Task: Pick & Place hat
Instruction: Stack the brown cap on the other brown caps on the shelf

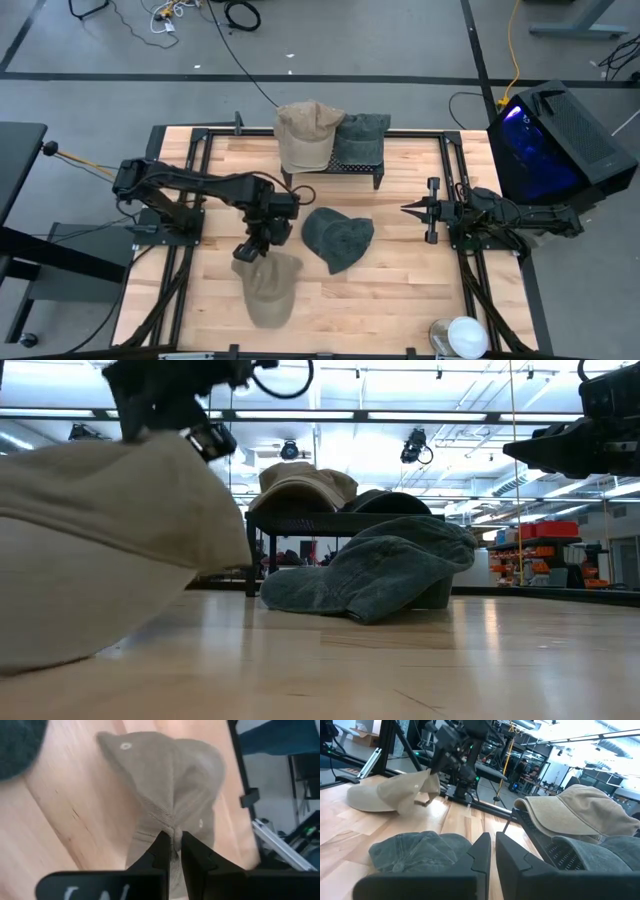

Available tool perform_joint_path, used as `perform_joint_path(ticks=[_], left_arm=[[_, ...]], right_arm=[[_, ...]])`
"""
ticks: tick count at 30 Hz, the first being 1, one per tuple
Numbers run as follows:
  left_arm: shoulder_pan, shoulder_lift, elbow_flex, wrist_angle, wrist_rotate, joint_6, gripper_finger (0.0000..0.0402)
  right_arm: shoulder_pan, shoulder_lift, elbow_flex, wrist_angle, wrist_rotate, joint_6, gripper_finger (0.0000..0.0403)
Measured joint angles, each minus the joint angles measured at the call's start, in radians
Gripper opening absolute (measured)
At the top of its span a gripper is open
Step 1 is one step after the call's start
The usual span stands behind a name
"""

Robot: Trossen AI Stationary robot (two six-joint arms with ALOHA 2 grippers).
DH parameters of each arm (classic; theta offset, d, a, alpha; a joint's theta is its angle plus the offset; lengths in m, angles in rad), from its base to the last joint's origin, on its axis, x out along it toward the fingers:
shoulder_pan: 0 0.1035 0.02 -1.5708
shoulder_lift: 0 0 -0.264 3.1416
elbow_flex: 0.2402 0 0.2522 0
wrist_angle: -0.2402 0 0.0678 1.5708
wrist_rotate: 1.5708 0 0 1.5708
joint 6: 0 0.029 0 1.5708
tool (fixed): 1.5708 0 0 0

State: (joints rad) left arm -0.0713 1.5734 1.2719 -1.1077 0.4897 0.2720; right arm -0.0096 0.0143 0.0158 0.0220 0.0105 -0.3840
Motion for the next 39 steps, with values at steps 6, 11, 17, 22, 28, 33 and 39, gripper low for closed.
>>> perform_joint_path(ticks=[6, 11, 17, 22, 28, 33, 39], left_arm=[[0.005, 0.000, 0.138, -0.103, 0.001, -0.001, 0.0027], [0.016, 0.000, 0.279, -0.168, -0.013, -0.018, 0.0027], [0.043, 0.001, 0.445, -0.230, -0.059, -0.005, 0.0027], [0.078, 0.001, 0.542, -0.260, -0.087, 0.010, 0.0027], [0.140, 0.002, 0.648, -0.278, -0.131, 0.066, 0.0027], [0.202, 0.001, 0.728, -0.278, -0.185, 0.142, 0.0027], [0.290, 0.001, 0.789, -0.276, -0.246, 0.265, 0.0027]], right_arm=[[0.000, 0.000, 0.000, 0.000, 0.000, 0.000, 0.0029], [0.000, 0.000, 0.000, 0.000, 0.000, 0.000, 0.0029], [0.000, 0.000, 0.000, 0.000, 0.000, 0.000, 0.0029], [0.000, 0.000, 0.000, 0.000, 0.000, 0.000, 0.0029], [0.000, 0.000, 0.000, 0.000, 0.000, 0.000, 0.0029], [0.000, 0.000, 0.000, 0.000, 0.000, 0.000, 0.0029], [0.000, 0.000, 0.000, 0.000, 0.000, 0.000, 0.0029]])
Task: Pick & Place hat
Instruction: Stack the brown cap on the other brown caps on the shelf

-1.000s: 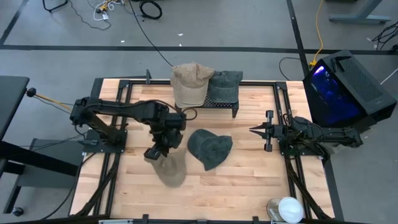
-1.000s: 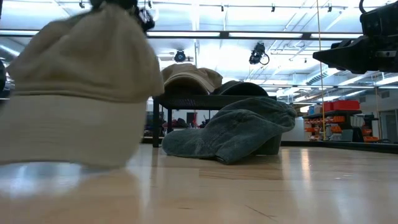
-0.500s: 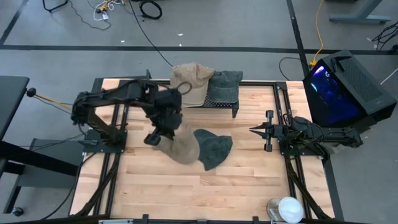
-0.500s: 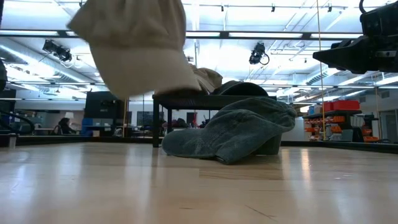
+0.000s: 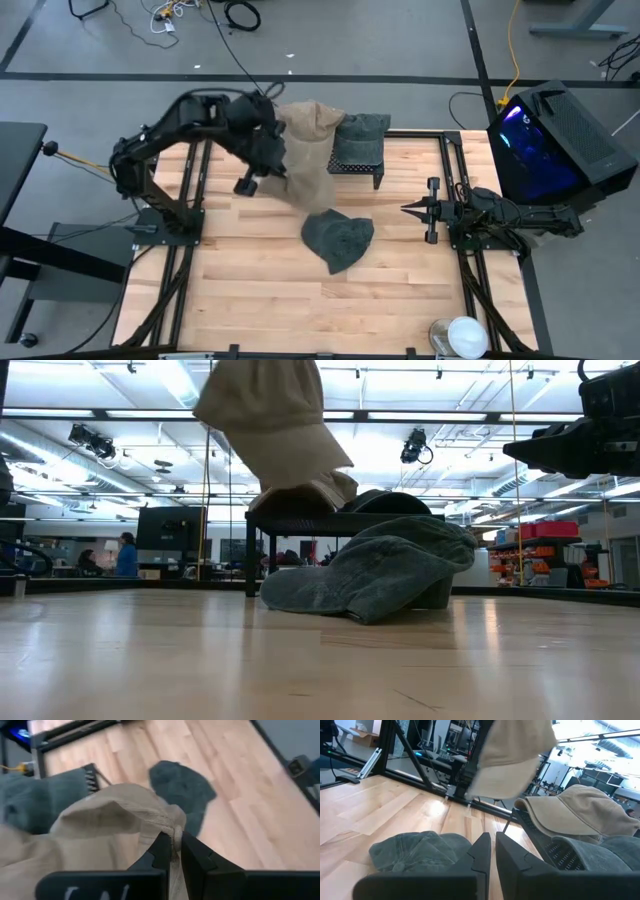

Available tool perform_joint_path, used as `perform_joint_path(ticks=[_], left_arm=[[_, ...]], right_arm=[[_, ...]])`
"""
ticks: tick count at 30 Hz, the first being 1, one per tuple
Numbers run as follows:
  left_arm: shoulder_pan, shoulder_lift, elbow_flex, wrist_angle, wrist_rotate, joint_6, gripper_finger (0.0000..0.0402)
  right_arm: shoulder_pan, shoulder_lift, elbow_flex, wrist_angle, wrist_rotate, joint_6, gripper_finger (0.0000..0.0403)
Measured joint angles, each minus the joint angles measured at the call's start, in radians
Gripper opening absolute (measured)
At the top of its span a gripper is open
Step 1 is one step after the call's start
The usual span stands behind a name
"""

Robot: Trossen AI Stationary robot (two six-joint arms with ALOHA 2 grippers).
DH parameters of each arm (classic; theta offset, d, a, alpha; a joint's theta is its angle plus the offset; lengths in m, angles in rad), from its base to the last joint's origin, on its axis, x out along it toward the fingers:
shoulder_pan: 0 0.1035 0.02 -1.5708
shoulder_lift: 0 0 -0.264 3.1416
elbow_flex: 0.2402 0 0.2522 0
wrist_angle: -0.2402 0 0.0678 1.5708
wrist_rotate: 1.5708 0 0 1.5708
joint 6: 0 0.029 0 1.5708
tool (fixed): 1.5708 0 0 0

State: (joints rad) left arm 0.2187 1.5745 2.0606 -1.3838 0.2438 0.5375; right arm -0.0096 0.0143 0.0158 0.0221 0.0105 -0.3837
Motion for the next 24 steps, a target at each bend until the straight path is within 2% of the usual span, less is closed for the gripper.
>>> perform_joint_path(ticks=[14, 19, 24], left_arm=[[0.194, 0.000, 0.011, 0.040, 0.001, 0.321, 0.0027], [0.245, 0.000, 0.011, 0.065, 0.045, 0.443, 0.0027], [0.278, 0.000, 0.011, 0.124, 0.056, 0.466, 0.0027]], right_arm=[[0.000, 0.000, 0.000, 0.000, 0.000, 0.000, 0.0029], [0.000, 0.000, 0.000, 0.000, 0.000, 0.000, 0.0029], [0.000, 0.000, 0.000, 0.000, 0.000, 0.000, 0.0029]])
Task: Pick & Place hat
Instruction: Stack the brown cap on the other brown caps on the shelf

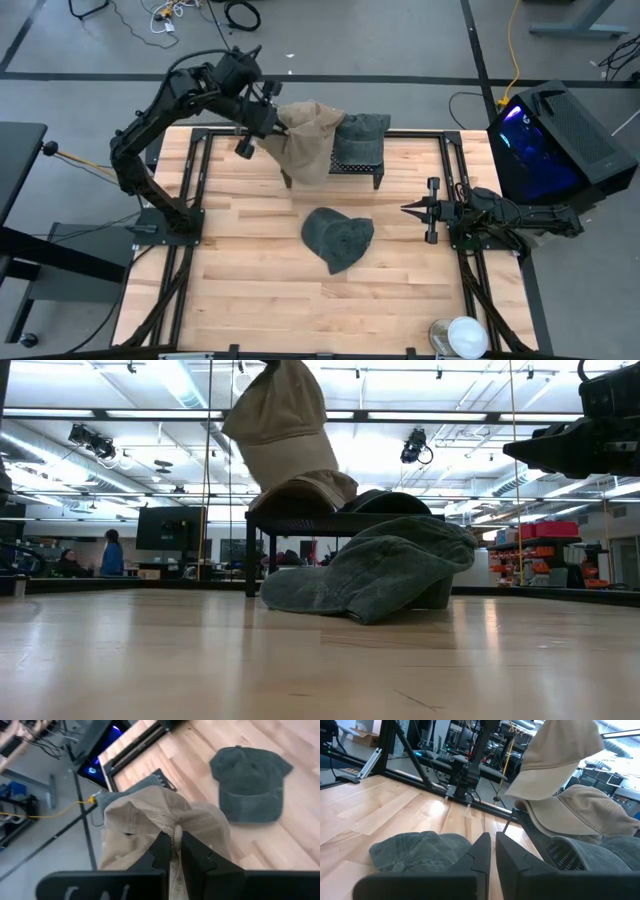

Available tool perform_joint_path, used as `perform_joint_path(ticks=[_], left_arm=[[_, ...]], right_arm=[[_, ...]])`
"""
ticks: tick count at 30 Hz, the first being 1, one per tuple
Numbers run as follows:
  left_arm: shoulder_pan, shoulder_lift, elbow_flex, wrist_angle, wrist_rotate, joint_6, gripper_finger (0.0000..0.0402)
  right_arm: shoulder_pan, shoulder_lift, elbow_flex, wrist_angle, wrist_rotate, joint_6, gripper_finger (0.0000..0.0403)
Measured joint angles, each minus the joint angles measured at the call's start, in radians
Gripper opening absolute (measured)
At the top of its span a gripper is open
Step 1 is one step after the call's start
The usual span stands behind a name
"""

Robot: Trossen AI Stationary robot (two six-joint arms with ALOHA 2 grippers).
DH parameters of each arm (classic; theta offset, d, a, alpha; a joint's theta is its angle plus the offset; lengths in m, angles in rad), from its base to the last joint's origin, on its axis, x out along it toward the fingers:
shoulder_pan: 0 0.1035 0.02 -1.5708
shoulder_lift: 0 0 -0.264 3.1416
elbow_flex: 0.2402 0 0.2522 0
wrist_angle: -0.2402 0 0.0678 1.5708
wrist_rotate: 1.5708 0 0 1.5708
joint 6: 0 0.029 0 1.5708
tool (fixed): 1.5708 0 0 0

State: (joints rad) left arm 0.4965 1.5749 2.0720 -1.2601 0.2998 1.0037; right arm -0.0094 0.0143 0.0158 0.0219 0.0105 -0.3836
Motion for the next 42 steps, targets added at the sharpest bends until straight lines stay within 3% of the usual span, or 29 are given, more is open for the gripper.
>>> perform_joint_path(ticks=[19, 31, 42], left_arm=[[0.121, 0.010, -0.001, 0.152, 0.000, 0.126, 0.0027], [0.189, 0.098, -0.002, 0.158, -0.017, 0.183, 0.0032], [0.208, 0.173, -0.002, 0.304, -0.009, 0.189, 0.0039]], right_arm=[[0.000, 0.000, 0.000, 0.000, 0.000, 0.000, 0.0029], [0.000, 0.000, 0.000, 0.000, 0.000, 0.000, 0.0029], [0.000, 0.000, 0.000, 0.000, 0.000, 0.000, 0.0029]])
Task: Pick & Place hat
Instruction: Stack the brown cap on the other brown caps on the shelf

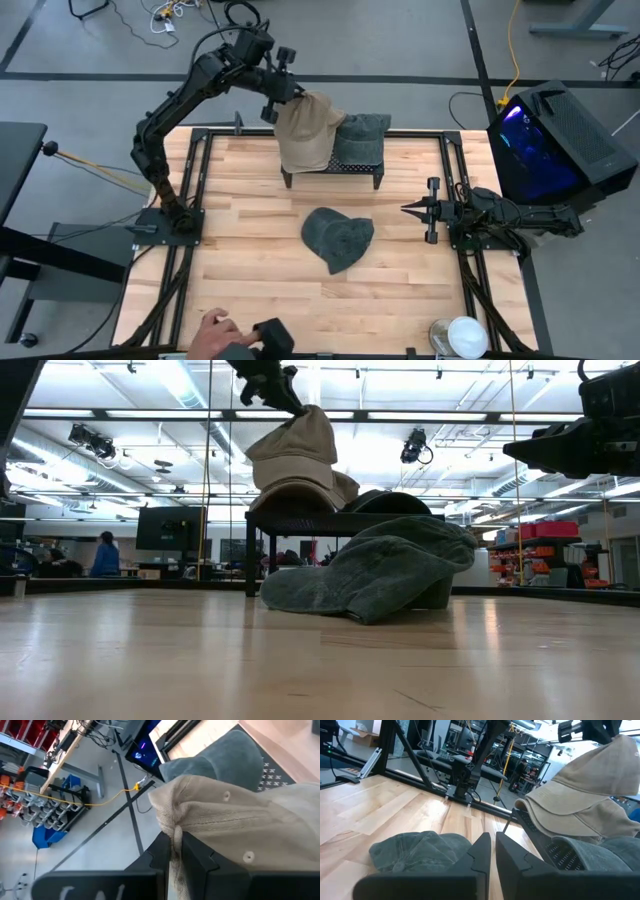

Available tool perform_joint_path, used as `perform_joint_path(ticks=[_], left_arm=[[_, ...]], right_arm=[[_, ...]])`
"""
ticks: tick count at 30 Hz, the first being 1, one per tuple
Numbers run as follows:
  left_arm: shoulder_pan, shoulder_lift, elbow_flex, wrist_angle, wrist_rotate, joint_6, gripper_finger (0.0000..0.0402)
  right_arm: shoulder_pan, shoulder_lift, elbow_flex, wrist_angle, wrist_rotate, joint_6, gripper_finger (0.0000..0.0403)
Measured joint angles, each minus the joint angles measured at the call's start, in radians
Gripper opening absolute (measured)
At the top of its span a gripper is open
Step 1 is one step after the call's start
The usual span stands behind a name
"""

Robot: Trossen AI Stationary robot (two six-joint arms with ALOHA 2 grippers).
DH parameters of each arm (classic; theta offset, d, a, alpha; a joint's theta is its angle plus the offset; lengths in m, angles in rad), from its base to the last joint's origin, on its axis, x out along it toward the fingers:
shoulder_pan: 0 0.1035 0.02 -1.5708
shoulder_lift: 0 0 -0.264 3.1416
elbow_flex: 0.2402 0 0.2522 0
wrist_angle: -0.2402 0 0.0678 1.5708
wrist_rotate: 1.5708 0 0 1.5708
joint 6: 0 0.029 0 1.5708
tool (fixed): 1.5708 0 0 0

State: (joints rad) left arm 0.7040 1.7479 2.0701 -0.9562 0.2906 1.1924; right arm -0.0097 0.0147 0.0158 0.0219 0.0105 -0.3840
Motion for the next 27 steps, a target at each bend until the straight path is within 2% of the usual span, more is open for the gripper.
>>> perform_joint_path(ticks=[10, 19, 27], left_arm=[[0.000, 0.056, 0.000, 0.016, 0.009, -0.029, 0.0040], [0.000, 0.085, 0.000, 0.075, -0.075, -0.030, 0.0041], [-0.001, 0.085, 0.000, 0.112, -0.028, -0.061, 0.0041]], right_arm=[[0.000, 0.000, 0.000, 0.000, 0.000, 0.000, 0.0029], [0.000, 0.000, 0.000, 0.000, 0.000, 0.000, 0.0029], [0.000, 0.000, 0.000, 0.000, 0.000, 0.000, 0.0029]])
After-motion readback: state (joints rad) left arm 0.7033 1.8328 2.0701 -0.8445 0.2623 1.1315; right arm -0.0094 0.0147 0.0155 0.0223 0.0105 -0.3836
